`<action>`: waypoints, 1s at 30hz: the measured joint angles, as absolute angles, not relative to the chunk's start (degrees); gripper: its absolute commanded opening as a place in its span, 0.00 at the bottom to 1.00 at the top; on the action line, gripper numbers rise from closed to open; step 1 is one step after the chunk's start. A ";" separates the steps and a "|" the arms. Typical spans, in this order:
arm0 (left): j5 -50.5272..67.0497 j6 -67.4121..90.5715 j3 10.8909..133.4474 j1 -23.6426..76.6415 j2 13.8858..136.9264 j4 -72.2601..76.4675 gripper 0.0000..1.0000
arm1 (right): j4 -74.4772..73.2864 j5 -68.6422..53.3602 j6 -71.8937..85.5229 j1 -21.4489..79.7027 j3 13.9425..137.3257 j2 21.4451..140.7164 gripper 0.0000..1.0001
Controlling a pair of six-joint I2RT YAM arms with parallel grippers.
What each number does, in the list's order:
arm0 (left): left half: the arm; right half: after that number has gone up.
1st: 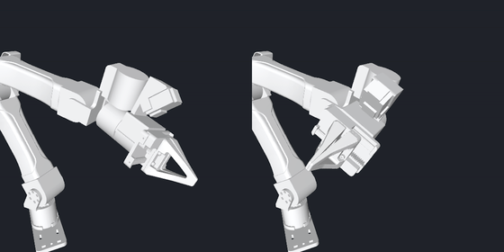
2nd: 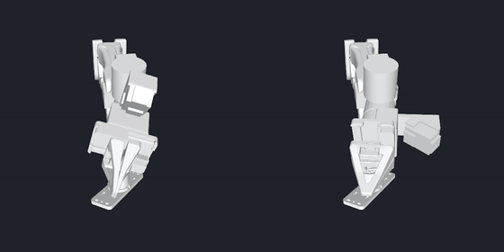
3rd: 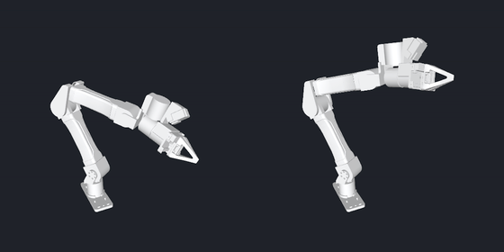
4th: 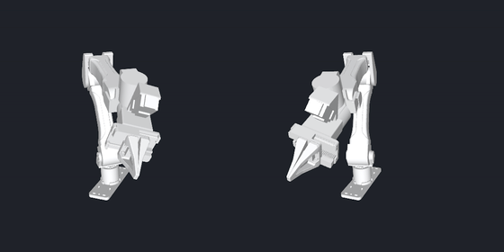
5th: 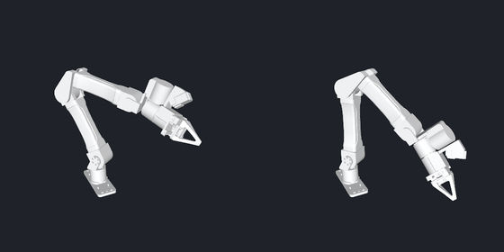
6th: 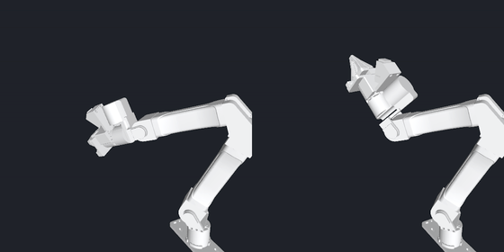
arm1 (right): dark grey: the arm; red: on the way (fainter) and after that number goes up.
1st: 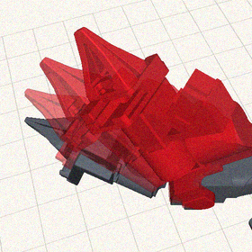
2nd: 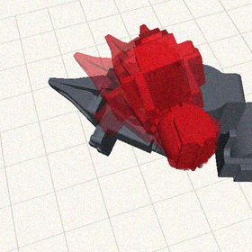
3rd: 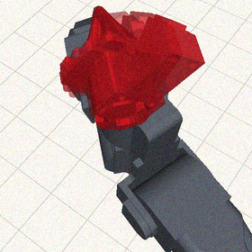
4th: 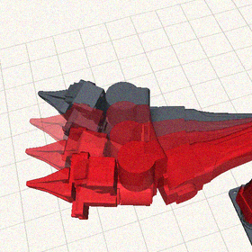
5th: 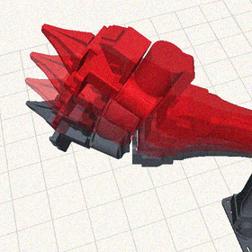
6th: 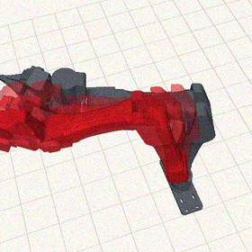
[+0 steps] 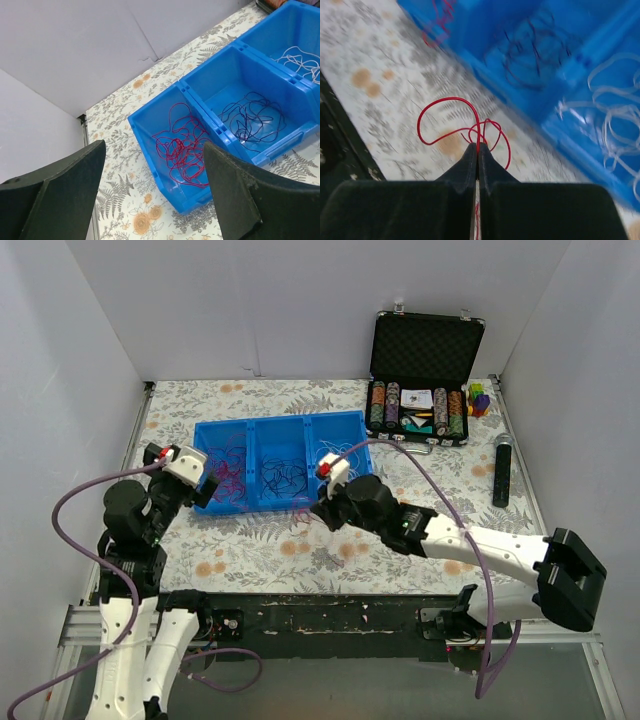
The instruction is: Untangle the cables
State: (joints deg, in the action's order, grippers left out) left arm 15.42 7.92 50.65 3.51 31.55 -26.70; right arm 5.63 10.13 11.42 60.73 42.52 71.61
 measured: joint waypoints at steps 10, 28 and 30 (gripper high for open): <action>15.79 12.78 50.65 3.51 21.26 -29.91 0.76 | 23.03 -5.39 8.64 61.71 67.16 90.21 0.01; 15.66 10.94 51.18 3.53 18.02 -35.55 0.77 | 28.97 -9.45 3.09 59.90 93.97 115.87 0.01; 15.68 10.94 51.18 3.53 18.04 -35.55 0.77 | 29.76 -9.65 2.83 59.09 96.29 115.85 0.01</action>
